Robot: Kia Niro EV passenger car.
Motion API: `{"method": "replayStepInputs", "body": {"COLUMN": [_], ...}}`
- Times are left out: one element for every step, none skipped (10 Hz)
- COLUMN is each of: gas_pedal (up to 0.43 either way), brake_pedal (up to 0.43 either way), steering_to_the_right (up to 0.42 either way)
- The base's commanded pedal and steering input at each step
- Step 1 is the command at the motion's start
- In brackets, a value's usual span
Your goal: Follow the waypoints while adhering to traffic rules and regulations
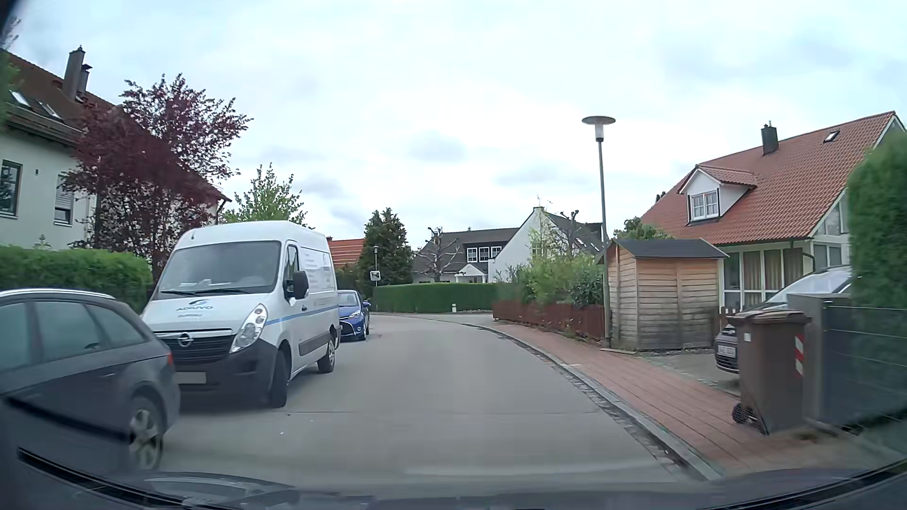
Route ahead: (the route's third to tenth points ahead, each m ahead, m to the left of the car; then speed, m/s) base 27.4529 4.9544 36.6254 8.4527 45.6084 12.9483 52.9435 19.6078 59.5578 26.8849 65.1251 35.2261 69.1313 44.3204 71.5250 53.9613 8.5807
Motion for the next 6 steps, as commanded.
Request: {"method": "replayStepInputs", "body": {"gas_pedal": [0.047, 0.039, 0.039, 0.039, 0.039, 0.039], "brake_pedal": [0.012, 0.006, 0.006, 0.006, 0.006, 0.012], "steering_to_the_right": [-0.007, -0.01, -0.015, -0.021, -0.023, -0.023]}}
